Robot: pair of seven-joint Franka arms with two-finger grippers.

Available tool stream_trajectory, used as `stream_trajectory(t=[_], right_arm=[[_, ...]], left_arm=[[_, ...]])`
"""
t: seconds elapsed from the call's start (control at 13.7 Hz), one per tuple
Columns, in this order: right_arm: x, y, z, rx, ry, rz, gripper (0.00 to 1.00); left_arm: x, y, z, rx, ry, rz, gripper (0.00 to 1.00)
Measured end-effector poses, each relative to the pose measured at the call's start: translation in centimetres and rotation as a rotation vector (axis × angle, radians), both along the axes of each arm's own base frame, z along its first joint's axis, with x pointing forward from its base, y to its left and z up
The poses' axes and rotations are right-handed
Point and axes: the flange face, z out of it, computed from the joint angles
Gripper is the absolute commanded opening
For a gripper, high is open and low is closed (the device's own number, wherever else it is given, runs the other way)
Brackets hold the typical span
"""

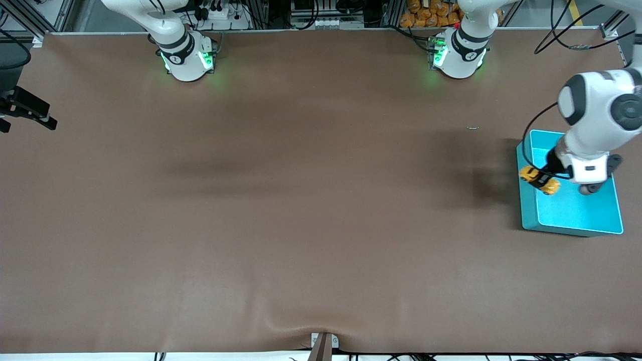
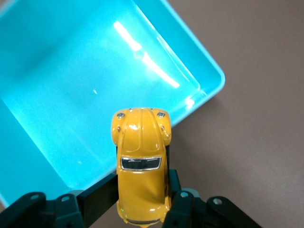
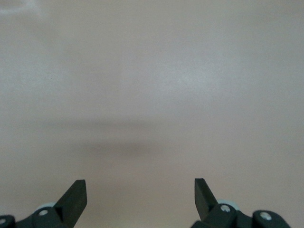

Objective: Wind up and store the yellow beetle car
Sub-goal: 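Lift the car with the left gripper and carry it over the bin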

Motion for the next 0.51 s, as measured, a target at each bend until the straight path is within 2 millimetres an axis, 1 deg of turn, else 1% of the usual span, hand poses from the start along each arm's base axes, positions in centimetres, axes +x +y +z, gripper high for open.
stream_trajectory(t=[0.22, 0.51], right_arm=[[0.0, -0.1, 0.1, 0.0, -0.001, -0.001, 1.0], [0.0, -0.1, 0.1, 0.0, -0.001, -0.002, 1.0]], left_arm=[[0.4, 3.1, 2.1, 0.008, 0.034, -0.129, 0.0], [-0.3, 7.8, 3.3, 0.006, 0.086, -0.344, 0.0]])
